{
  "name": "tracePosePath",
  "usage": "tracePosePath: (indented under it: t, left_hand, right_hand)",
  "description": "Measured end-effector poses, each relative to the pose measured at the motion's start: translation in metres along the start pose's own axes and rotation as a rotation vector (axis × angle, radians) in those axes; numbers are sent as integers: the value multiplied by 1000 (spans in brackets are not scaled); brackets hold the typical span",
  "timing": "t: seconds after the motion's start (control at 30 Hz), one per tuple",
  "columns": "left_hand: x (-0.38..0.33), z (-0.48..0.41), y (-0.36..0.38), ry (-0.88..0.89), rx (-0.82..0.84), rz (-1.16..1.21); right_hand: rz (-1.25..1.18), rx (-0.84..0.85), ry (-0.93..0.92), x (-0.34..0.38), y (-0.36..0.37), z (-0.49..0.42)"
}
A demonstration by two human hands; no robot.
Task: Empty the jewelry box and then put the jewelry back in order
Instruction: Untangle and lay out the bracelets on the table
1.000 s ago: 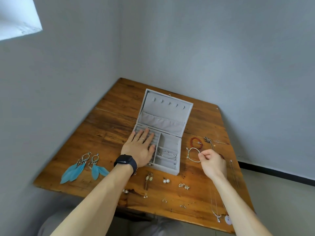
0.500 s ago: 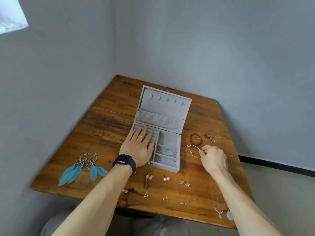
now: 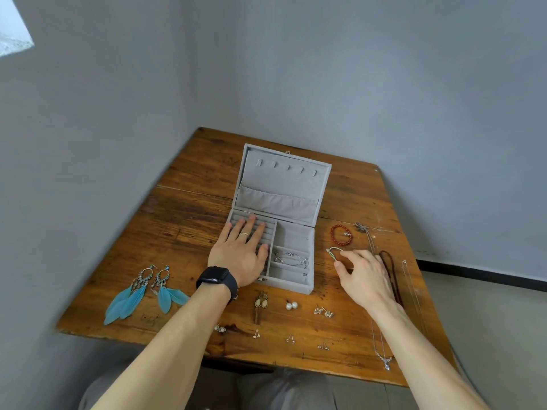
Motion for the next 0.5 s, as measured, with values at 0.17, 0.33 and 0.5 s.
tracePosePath:
  t: [0.17, 0.33, 0.5]
  left_hand:
    - [0, 0, -1, 3, 18, 5]
    - [0, 0, -1, 2, 17, 9]
    - [0, 0, 0, -6, -2, 10]
  right_hand:
    - [-15, 14, 10, 0, 0, 1]
    - [-83, -25, -36, 13, -6, 7]
    - [-207, -84, -278, 57, -11, 8]
Point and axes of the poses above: each hand's wrist, its own z-axis away from the middle knuckle, its own y-axis out of the palm, x = y × z, the point moved 1 cm from there along -z, towards the middle knuckle, and after that the axes turned 14 degrees about -z, right-handed, at the moved point
